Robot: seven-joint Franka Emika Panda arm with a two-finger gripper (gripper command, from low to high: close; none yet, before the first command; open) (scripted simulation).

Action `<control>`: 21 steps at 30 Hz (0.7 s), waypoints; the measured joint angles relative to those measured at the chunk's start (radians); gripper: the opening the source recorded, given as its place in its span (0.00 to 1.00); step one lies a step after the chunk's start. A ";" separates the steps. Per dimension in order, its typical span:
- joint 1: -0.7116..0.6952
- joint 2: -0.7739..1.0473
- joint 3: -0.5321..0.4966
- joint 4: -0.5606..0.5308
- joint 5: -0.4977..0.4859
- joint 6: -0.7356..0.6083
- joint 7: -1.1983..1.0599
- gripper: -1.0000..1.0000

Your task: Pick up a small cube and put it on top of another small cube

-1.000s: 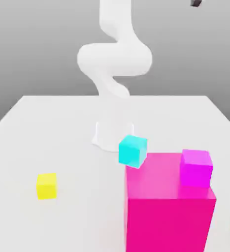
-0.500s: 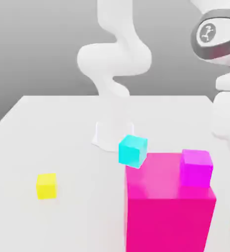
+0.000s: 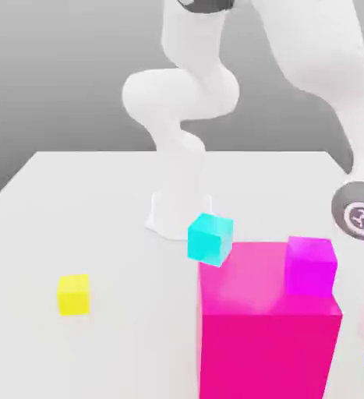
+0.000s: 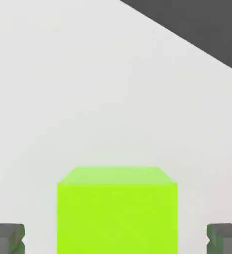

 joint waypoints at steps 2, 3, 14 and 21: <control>0.000 0.000 0.000 0.000 0.000 0.001 0.000 0.00; 0.000 0.000 0.000 0.000 0.001 0.001 -0.001 0.00; -0.127 -0.246 0.086 0.008 0.167 -0.236 -0.158 0.00; -0.219 -0.489 0.078 0.034 0.329 -0.485 -0.297 0.00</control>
